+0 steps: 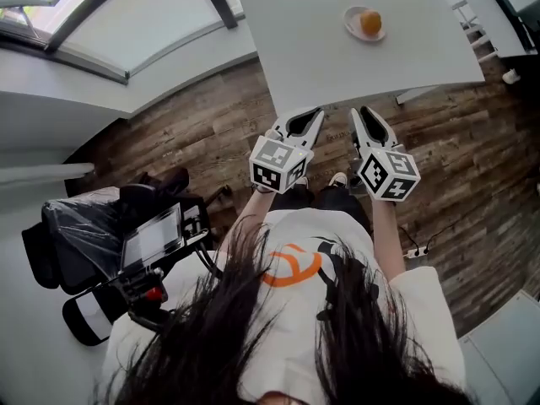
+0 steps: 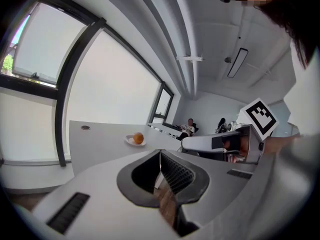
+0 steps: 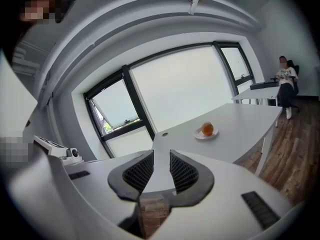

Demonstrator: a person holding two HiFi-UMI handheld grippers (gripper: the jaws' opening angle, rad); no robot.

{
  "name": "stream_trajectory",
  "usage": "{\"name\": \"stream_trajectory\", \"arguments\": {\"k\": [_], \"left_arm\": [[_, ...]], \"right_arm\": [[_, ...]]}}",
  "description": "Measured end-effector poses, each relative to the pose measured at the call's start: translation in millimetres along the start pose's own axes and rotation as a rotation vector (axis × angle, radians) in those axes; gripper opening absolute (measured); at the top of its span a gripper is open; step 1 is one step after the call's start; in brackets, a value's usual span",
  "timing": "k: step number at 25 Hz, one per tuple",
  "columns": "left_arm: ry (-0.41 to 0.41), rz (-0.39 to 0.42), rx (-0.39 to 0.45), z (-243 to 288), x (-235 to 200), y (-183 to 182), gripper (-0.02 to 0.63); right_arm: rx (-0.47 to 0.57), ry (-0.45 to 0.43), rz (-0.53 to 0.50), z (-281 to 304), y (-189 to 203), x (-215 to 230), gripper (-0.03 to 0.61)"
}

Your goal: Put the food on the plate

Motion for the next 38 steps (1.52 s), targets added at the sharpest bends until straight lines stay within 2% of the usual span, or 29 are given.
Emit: {"name": "stream_trajectory", "arguments": {"k": [3, 11, 20, 26, 30, 38], "left_arm": [[0.01, 0.027, -0.009, -4.4, 19.9, 2.5, 0.006], [0.038, 0.037, -0.028, -5.3, 36.1, 3.8, 0.006], [0.06, 0.056, -0.014, -25.3, 175.4, 45.7, 0.006], [0.006, 0.058, -0.006, -49.8, 237.9, 79.3, 0.006], [-0.025, 0.064, 0.0, -65.2, 260.5, 89.8, 0.006], [-0.068, 0.068, 0.019, -91.0, 272.9, 94.0, 0.006]], "right_arm": [[0.005, -0.002, 0.013, -21.0, 10.8, -1.4, 0.107], [-0.01, 0.024, 0.053, -40.8, 29.0, 1.1, 0.107], [0.029, 0.0, 0.05, -161.3, 85.2, 21.7, 0.107], [0.025, -0.043, 0.035, -218.3, 119.4, 29.7, 0.107], [0.026, -0.065, 0.031, -239.9, 132.8, 28.3, 0.107], [0.044, -0.098, 0.017, -258.1, 137.8, 11.4, 0.107]]}}
Point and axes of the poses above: the fingertips, and each gripper's own axes: z forward along the fingers, x to its right, y out of its underside, the point moved 7 cm from there along -z, backward along the fingers, and after that the axes turned 12 degrees about -x, right-handed, at the moved point
